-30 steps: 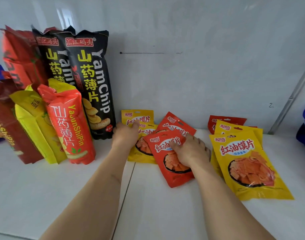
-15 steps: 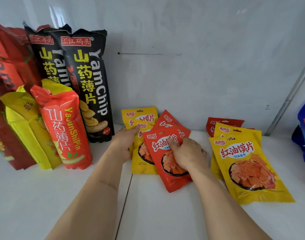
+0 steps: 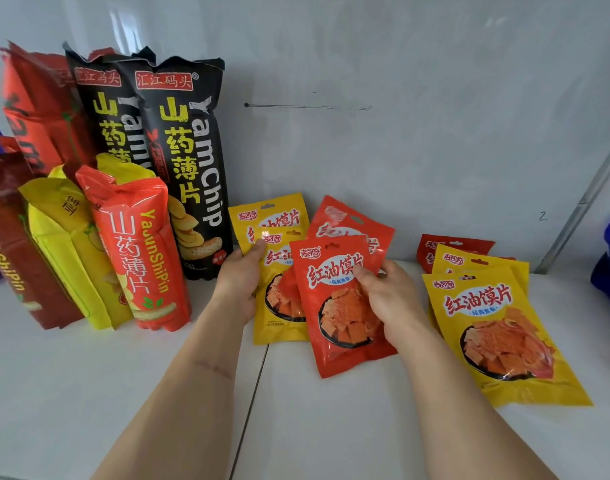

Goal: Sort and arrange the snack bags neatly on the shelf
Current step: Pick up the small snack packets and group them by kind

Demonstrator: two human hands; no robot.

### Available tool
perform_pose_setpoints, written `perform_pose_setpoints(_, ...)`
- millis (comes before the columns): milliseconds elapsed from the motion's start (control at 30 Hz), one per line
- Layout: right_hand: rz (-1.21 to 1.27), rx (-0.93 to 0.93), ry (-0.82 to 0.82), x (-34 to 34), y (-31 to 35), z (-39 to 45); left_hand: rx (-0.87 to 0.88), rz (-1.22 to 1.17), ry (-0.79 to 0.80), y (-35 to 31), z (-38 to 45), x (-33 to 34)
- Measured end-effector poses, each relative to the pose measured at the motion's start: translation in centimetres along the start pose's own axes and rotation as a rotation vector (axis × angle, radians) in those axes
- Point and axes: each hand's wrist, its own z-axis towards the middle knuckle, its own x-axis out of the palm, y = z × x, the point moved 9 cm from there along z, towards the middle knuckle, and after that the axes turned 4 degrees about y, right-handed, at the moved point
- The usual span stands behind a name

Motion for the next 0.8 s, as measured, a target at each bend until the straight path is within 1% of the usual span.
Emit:
perform_pose_setpoints(100,-0.109,0.015,0.107,0.0,-0.4,0.1,0.005,0.002,0.009,-0.1,-0.2,0.1)
perform_pose_setpoints(267,-0.249,0.009,0.175,0.2,-0.2,-0.6,0.011,0.023,0.023,-0.3,-0.6,0.6)
perform_pose_setpoints(333,-0.271,0.005,0.17,0.3,0.0,-0.9,0.012,0.038,0.037,-0.4,-1.0,1.0)
perform_pose_setpoints(467,-0.3,0.0,0.104,0.3,0.4,-0.9,0.029,0.047,0.082,-0.8,-1.5,1.9)
perform_pose_setpoints(533,-0.309,0.007,0.067,0.3,0.5,-0.9,0.052,0.031,0.153,-1.1,-1.9,2.6)
perform_pose_setpoints(633,-0.331,0.006,0.027,0.4,0.7,-0.7,0.056,0.03,0.327,-1.0,-2.5,3.8)
perform_pose_setpoints(733,-0.339,0.013,-0.017,0.5,0.8,-0.6,0.045,0.113,0.478,-0.4,-2.9,4.9)
perform_pose_setpoints(800,-0.307,0.036,-0.031,0.7,0.6,-0.7,0.078,0.175,0.494,-0.3,-2.9,5.3)
